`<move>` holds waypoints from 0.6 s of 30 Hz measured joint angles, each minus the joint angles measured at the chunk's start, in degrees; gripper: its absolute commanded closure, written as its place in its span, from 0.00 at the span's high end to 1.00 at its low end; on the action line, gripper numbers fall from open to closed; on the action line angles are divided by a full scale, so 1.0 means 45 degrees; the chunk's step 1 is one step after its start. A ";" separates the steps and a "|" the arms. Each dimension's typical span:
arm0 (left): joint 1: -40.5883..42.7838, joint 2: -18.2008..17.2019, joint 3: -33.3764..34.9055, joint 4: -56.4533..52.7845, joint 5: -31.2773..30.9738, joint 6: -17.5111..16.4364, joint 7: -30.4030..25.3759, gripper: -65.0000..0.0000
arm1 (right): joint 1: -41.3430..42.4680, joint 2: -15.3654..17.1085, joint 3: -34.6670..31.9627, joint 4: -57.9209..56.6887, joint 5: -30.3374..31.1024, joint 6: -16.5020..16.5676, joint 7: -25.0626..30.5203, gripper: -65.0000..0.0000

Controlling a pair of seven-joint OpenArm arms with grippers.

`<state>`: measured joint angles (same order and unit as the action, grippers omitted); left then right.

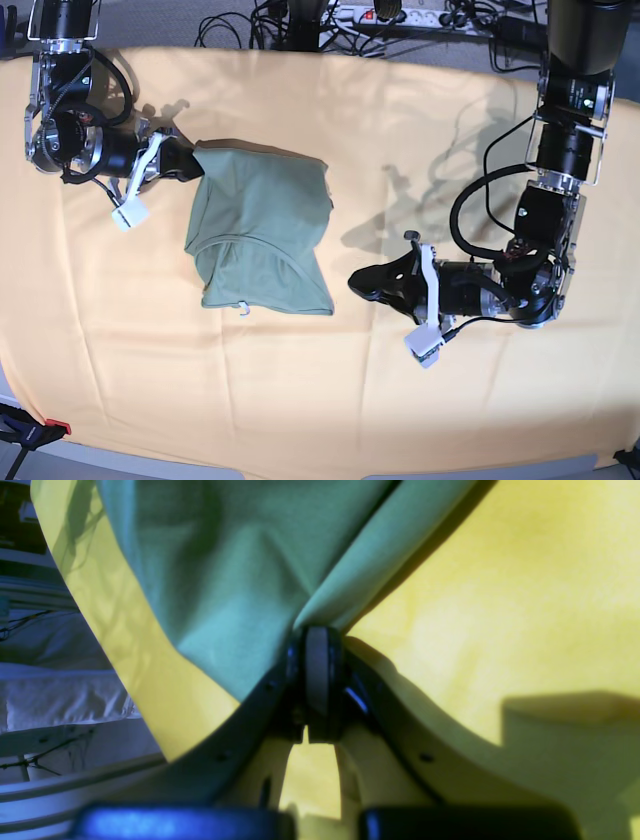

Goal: Fold the T-shirt properly

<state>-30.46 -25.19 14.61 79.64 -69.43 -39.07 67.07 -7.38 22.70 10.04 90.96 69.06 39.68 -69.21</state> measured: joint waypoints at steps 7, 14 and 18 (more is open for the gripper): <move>0.0029 -0.0709 -0.0005 0.0024 -0.2754 -0.0117 0.1443 0.00 | 0.0272 0.0005 0.2205 0.0005 0.2487 0.0000 -0.0520 0.00; 0.1365 -0.0879 -0.0733 0.0083 -0.3138 -0.0121 0.2458 0.00 | 0.0087 -0.0010 0.3978 0.0248 0.3099 0.0005 -0.2667 0.00; 0.2254 -0.0865 -0.1865 0.1069 -0.3113 -0.0107 0.3016 0.00 | -0.0525 -0.0010 0.4838 0.1316 0.3181 -0.0010 -0.2579 0.00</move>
<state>-20.32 -29.08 6.22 84.44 -83.44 -39.55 80.64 -9.74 22.65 31.81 96.88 83.37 39.64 -80.82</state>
